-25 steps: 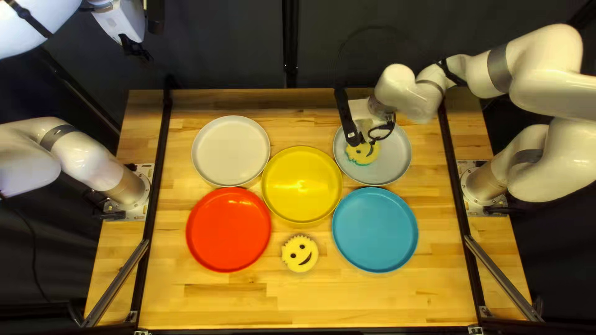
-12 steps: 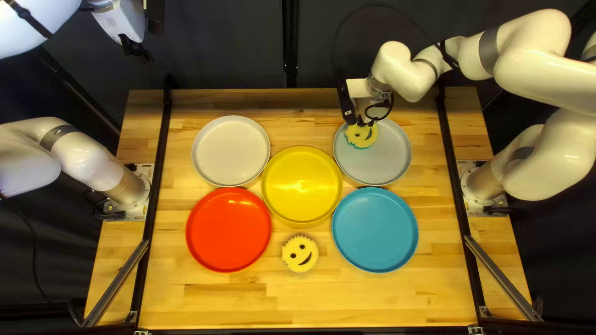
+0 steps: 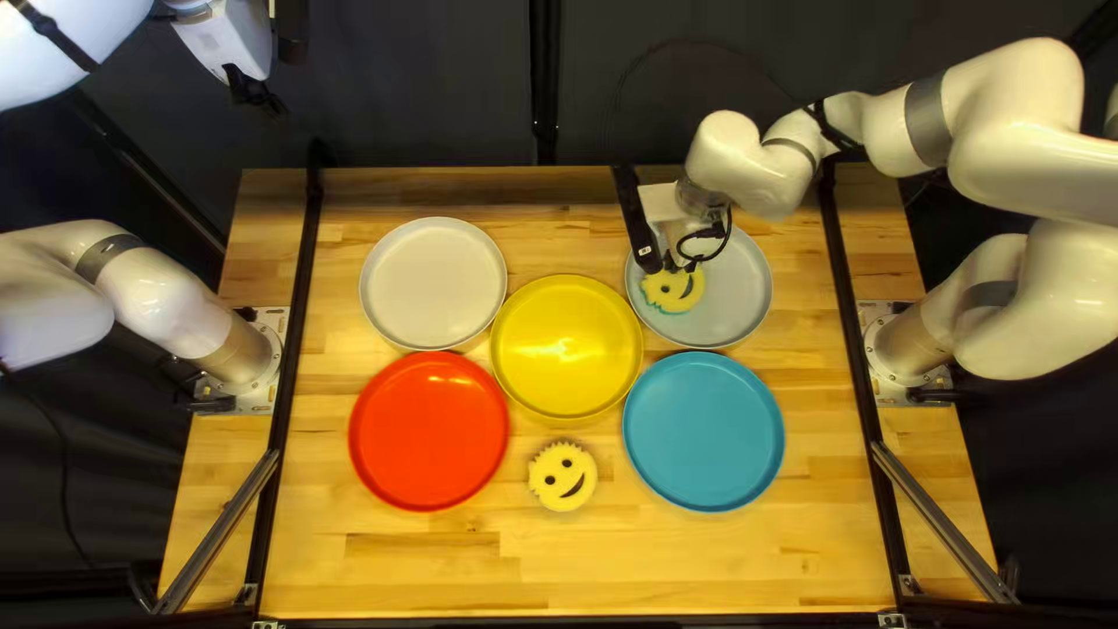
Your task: Pick up sponge and scrub the plate
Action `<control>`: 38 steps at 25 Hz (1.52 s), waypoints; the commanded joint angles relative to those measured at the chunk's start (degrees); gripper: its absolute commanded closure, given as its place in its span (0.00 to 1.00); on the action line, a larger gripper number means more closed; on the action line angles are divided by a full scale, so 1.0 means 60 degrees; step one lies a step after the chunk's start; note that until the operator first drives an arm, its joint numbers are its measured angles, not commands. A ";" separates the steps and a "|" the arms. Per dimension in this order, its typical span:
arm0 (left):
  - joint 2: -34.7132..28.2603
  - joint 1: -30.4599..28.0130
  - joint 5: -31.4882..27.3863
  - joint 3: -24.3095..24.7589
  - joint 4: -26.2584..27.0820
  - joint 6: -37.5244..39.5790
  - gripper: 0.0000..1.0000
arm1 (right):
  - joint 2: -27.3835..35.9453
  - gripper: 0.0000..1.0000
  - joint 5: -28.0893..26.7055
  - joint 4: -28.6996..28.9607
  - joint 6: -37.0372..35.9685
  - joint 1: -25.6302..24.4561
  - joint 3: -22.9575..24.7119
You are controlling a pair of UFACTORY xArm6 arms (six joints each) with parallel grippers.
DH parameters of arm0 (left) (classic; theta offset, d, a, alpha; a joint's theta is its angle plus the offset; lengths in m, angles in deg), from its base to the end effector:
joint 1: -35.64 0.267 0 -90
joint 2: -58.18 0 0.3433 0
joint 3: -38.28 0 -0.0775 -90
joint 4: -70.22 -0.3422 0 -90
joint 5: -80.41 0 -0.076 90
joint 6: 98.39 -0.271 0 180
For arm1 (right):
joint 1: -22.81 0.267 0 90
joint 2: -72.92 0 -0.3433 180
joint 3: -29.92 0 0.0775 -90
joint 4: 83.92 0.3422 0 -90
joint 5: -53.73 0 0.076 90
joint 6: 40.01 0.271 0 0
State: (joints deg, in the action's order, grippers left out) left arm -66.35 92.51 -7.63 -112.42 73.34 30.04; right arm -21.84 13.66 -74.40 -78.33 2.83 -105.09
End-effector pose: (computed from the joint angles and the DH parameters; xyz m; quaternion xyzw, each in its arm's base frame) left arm 0.1480 0.2000 0.3992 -0.9966 -0.0454 -0.0587 0.0349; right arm 0.3701 -0.1141 0.1283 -0.9939 -0.0962 -0.0274 0.0460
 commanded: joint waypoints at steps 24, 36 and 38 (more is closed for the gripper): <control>0.0000 0.0000 0.0000 0.0000 0.0000 0.0000 0.00 | 0.0654 1.00 0.0836 0.0759 0.1370 0.1839 0.0635; 0.0000 0.0000 0.0000 0.0000 0.0000 0.0000 0.00 | 0.0687 1.00 0.0938 0.0192 0.2377 0.2685 0.0602; 0.0000 0.0000 0.0000 0.0000 0.0000 0.0000 0.00 | 0.0669 1.00 0.0949 -0.0117 0.2882 0.3133 0.0537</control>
State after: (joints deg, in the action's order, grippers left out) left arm -66.35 92.51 -7.63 -112.42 73.34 30.04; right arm -17.71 19.13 -72.60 -64.90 18.38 -101.32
